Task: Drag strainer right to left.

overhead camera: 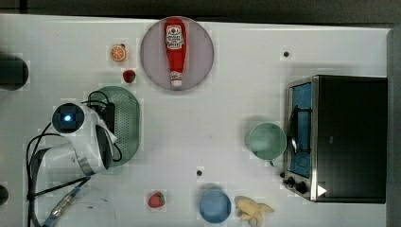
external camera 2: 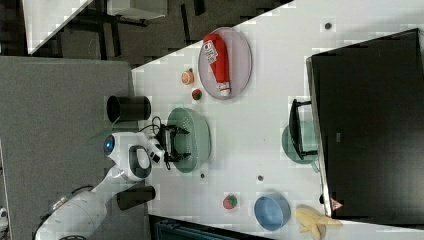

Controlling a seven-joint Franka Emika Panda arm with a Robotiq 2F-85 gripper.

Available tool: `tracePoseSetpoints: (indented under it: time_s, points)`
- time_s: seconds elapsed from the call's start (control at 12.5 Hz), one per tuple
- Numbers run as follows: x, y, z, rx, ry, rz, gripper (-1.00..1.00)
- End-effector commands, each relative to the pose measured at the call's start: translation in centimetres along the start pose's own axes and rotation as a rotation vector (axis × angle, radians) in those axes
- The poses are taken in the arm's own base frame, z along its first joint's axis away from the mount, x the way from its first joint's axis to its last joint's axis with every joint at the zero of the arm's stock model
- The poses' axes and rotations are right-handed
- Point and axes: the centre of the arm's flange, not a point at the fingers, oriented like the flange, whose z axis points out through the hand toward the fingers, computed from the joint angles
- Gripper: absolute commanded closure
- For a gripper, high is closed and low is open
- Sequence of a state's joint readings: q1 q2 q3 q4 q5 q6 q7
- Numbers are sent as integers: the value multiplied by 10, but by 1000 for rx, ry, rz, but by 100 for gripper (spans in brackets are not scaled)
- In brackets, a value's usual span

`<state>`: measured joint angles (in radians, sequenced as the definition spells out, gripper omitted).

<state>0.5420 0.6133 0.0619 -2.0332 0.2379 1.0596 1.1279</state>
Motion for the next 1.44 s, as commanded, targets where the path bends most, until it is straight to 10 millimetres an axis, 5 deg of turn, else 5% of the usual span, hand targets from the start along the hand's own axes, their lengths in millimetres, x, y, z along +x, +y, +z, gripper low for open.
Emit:
tracePoseSetpoints:
  time_s: [0.08, 0.96, 1.2, 1.44]
  points:
    - [-35, 4, -1, 10, -35, 81, -100]
    - [-93, 6, 8, 37, -59, 48, -100]
    - [-90, -1, -28, 51, -56, -11, -100]
    - [-67, -12, -110, 39, -29, -189, -100]
